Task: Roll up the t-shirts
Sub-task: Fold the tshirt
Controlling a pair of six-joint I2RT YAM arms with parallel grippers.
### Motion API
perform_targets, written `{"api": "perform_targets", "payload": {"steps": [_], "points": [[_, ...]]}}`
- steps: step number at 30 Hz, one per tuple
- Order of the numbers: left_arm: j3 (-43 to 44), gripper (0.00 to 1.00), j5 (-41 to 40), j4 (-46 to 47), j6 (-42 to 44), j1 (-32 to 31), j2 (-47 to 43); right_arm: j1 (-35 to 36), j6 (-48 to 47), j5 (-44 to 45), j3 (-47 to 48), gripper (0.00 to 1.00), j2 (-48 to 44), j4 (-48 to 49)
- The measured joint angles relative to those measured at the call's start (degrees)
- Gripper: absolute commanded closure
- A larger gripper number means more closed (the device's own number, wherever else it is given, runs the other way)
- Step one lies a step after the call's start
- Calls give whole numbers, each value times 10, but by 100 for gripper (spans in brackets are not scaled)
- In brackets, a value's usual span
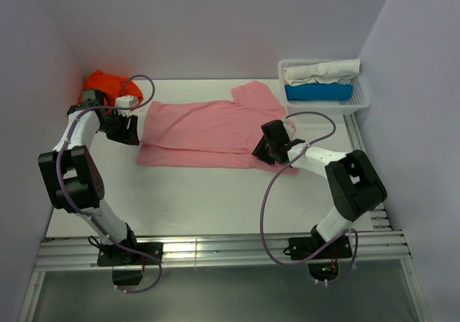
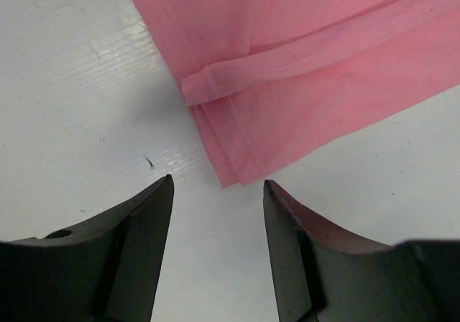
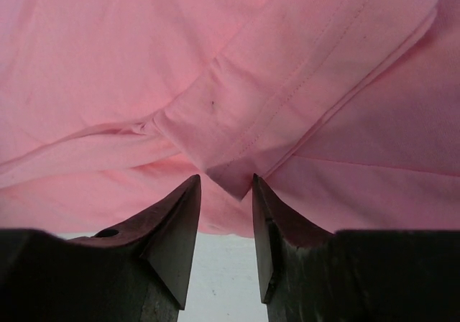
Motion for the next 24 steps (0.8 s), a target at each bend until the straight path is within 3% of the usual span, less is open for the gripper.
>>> {"api": "perform_targets", "payload": {"steps": [6, 9, 24], "points": [[0, 43, 0, -1, 0, 0, 0, 0, 3, 4, 1, 81, 3, 0], [0, 43, 0, -1, 2, 0, 0, 0, 1, 10, 13, 85, 13, -10], [0, 44, -1, -2, 4, 0, 0, -20, -65, 31, 222, 89, 135, -94]]}}
